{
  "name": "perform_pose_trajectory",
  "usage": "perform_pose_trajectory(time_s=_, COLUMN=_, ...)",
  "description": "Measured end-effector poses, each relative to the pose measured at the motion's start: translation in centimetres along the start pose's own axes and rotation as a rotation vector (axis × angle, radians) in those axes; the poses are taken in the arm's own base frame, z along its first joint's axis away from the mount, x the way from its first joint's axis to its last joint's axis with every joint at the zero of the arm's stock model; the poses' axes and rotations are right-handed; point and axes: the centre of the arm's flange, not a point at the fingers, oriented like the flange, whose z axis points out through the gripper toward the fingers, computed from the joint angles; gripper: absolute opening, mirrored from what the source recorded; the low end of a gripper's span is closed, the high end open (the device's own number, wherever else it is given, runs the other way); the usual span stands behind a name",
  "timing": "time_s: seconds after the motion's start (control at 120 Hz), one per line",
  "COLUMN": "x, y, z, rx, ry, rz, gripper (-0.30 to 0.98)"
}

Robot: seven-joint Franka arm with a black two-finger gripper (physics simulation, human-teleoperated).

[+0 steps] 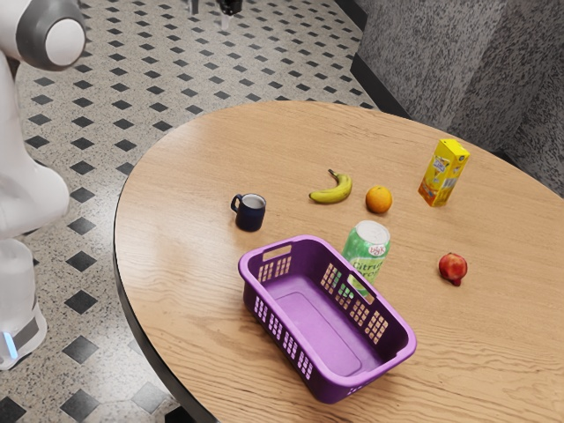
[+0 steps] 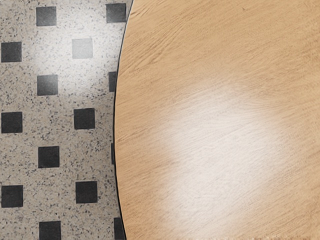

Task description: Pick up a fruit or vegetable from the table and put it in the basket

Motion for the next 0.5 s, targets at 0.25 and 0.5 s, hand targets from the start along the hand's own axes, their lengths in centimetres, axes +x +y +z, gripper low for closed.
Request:
perform_pose_trajectory(time_s=0.25, x=-2.5, y=18.1, z=-0.2, rx=-0.056, ry=-0.009, rz=0.336, gripper=0.67)
perform_pose_trajectory(time_s=0.5, x=-23.7, y=42.0, z=-13.5, rx=0.137, ry=0.253, rz=0.796, gripper=0.66)
